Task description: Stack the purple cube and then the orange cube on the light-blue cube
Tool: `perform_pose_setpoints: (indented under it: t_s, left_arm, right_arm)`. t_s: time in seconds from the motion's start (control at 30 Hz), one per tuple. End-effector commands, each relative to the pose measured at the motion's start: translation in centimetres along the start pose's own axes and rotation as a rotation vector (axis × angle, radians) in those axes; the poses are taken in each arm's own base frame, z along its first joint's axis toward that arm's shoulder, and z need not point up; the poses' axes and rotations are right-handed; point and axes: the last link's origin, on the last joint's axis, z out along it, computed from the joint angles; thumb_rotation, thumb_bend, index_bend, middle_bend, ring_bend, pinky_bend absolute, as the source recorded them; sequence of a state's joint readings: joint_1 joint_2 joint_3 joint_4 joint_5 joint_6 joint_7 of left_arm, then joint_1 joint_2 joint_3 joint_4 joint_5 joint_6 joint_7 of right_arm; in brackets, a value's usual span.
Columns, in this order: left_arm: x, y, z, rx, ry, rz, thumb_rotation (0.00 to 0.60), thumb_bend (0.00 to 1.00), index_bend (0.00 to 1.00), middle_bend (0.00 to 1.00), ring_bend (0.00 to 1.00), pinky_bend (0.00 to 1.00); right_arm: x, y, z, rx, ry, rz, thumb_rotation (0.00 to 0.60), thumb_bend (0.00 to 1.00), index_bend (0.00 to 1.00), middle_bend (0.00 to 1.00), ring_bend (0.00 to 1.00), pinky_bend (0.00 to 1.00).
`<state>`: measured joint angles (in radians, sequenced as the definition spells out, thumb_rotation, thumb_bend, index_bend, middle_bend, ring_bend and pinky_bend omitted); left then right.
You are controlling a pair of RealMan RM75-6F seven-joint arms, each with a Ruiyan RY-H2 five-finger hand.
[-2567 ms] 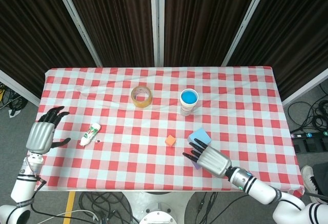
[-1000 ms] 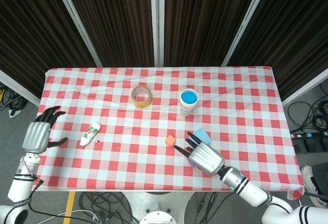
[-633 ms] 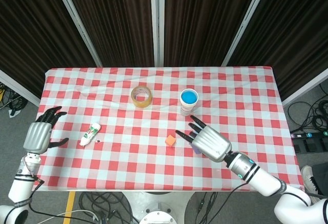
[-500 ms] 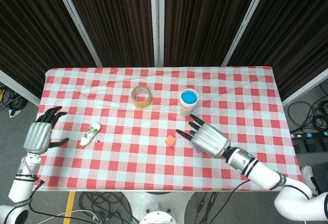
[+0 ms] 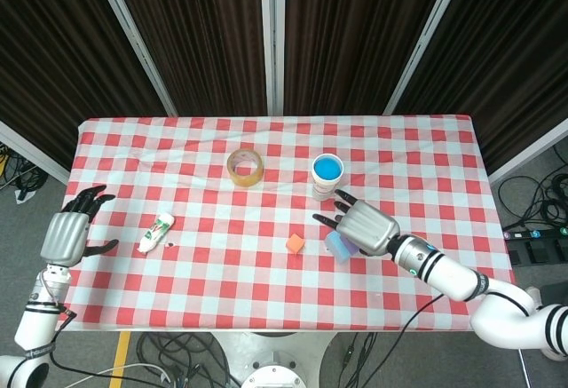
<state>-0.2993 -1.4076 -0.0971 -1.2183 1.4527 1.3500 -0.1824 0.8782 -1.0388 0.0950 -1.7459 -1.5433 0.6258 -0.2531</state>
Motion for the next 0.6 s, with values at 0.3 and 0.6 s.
perform_pose_setpoints:
  t_s: [0.3, 0.6]
  left_arm:
    - [-0.1, -0.2, 0.0, 0.004, -0.003, -0.002, 0.6, 0.11, 0.29, 0.24, 0.16, 0.29]
    - [-0.1, -0.4, 0.0, 0.008, 0.0, -0.002, 0.6, 0.11, 0.29, 0.24, 0.16, 0.29]
  right_arm:
    - [-0.7, 0.6, 0.8, 0.006, -0.015, 0.003, 0.6, 0.11, 0.03, 0.47, 0.15, 0.0]
    - [-0.9, 0.6, 1.5, 0.012, -0.013, 0.017, 0.6, 0.11, 0.03, 0.47, 0.15, 0.0]
